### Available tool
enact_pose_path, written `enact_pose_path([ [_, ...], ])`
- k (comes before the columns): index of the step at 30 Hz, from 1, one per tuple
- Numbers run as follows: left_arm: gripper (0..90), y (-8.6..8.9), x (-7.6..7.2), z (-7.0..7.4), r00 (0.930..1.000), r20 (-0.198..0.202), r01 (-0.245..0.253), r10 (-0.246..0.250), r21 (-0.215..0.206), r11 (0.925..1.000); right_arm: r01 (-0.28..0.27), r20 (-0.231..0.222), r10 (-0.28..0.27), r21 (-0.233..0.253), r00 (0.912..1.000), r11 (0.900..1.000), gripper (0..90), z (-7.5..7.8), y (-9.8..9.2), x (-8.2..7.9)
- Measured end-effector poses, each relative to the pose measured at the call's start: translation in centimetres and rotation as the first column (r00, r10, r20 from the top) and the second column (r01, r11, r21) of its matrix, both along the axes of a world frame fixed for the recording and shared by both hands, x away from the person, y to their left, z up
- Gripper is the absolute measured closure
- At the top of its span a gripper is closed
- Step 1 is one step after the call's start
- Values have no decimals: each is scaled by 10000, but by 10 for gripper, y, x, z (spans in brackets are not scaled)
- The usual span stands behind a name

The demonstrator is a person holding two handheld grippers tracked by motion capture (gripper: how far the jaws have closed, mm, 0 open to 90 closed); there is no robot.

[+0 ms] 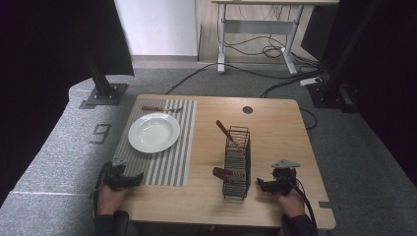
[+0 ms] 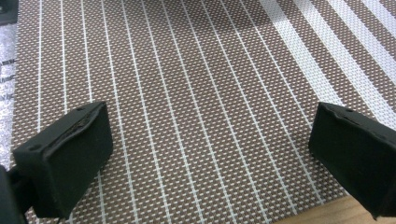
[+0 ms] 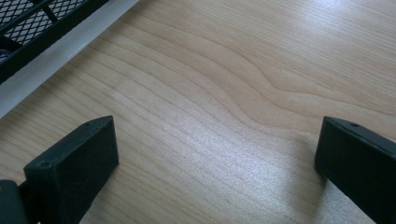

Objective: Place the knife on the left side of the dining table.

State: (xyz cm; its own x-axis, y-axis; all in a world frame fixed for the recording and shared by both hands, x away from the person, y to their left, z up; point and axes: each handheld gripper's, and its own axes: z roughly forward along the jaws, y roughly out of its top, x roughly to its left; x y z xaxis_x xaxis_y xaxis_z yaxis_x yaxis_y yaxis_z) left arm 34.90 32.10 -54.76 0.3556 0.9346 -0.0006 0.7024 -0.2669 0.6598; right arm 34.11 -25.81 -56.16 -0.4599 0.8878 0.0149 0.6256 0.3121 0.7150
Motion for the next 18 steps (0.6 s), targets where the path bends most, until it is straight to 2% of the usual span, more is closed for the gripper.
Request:
enact_pose_path([
  [9,12,0,0,2,10000,-72,14,-14,-15,10000,54,-11,-54,13,10000,10000,0,0,0,0],
  [18,15,-5,-1,12,9996,205,208,-208,28,9998,112,-6,-112,15,9999,9999,0,0,1,-1],
])
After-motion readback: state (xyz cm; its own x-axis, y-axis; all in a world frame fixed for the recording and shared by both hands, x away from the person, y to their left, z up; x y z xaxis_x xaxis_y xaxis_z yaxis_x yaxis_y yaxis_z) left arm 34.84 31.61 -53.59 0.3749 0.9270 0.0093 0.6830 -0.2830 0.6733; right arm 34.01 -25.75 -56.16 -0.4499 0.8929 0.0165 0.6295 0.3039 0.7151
